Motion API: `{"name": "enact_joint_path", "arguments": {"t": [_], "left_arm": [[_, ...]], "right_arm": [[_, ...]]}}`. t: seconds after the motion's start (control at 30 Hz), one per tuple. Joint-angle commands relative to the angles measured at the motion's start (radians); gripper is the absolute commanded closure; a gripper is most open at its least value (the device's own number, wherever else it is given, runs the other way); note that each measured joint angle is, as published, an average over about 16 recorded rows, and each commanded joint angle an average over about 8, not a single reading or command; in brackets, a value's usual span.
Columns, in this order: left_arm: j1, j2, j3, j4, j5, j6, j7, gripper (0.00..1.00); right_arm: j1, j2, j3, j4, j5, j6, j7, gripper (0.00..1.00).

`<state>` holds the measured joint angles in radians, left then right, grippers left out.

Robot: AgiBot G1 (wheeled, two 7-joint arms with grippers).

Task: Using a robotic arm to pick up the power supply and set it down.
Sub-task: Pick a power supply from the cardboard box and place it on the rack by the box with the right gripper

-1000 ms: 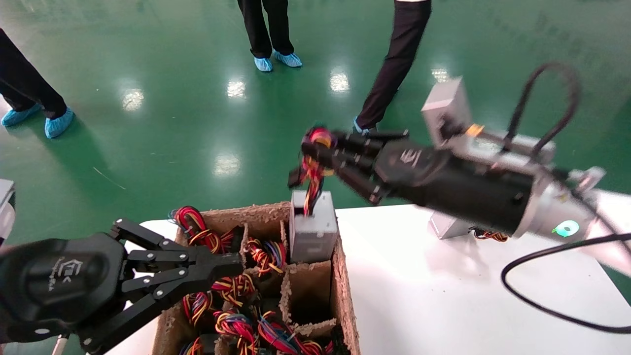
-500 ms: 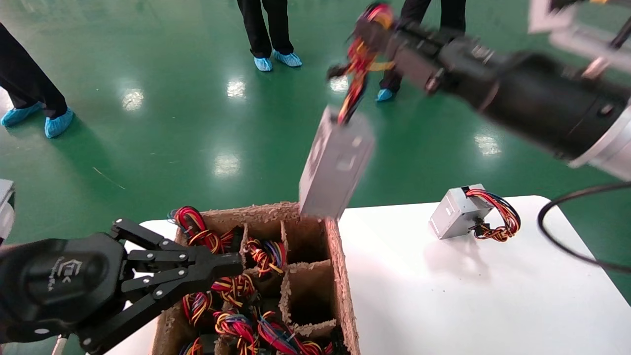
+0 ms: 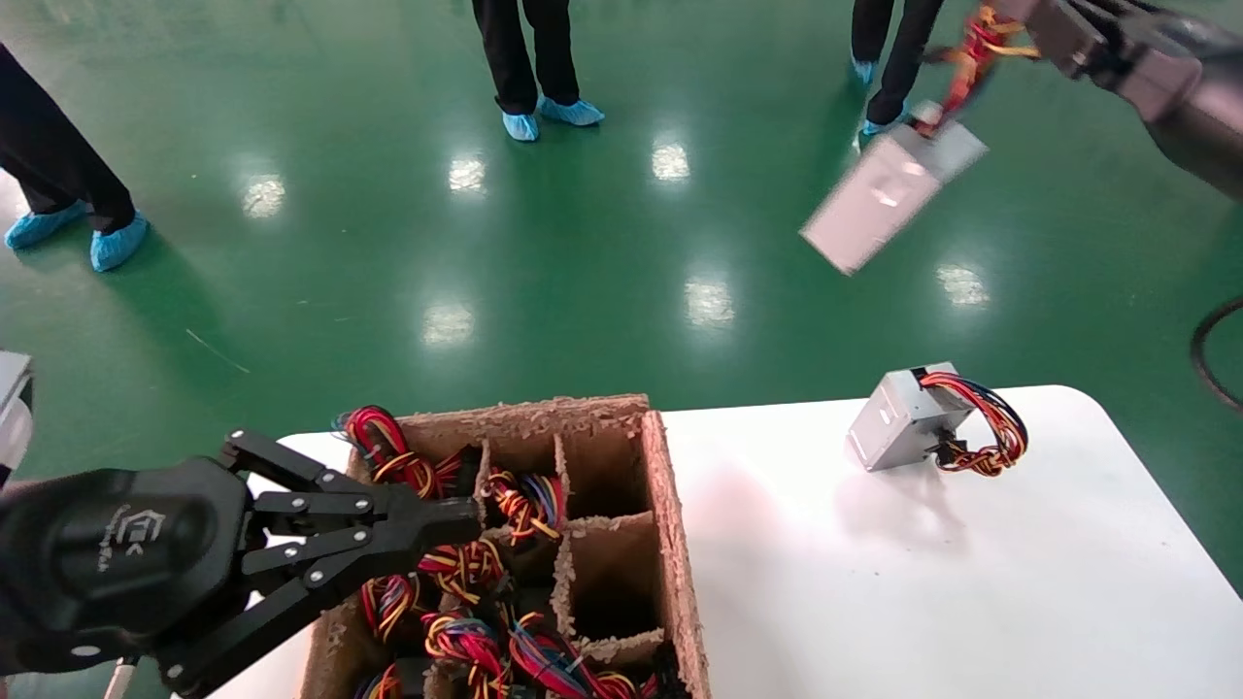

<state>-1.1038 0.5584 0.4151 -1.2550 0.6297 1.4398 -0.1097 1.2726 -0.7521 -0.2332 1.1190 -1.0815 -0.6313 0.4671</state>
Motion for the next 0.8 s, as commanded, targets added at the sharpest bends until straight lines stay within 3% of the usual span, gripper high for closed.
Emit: {"name": "enact_joint_path", "arguments": {"t": [0.03, 0.43, 0.8], "left_arm": [[0.0, 0.0, 0.0, 0.0, 0.0, 0.0, 0.0, 1.0], [0.0, 0.0, 0.0, 0.0, 0.0, 0.0, 0.0, 1.0], [0.0, 0.0, 0.0, 0.0, 0.0, 0.0, 0.0, 1.0]], "right_arm": [[-0.002, 0.014, -0.003, -0.019, -0.028, 0.045, 0.009, 1.0], [-0.013, 0.067, -0.065, -0.127, -0.171, 0.235, 0.112, 1.0], [-0.006, 0.054, -0.121, -0.212, -0.234, 0.255, 0.147, 1.0]]}}
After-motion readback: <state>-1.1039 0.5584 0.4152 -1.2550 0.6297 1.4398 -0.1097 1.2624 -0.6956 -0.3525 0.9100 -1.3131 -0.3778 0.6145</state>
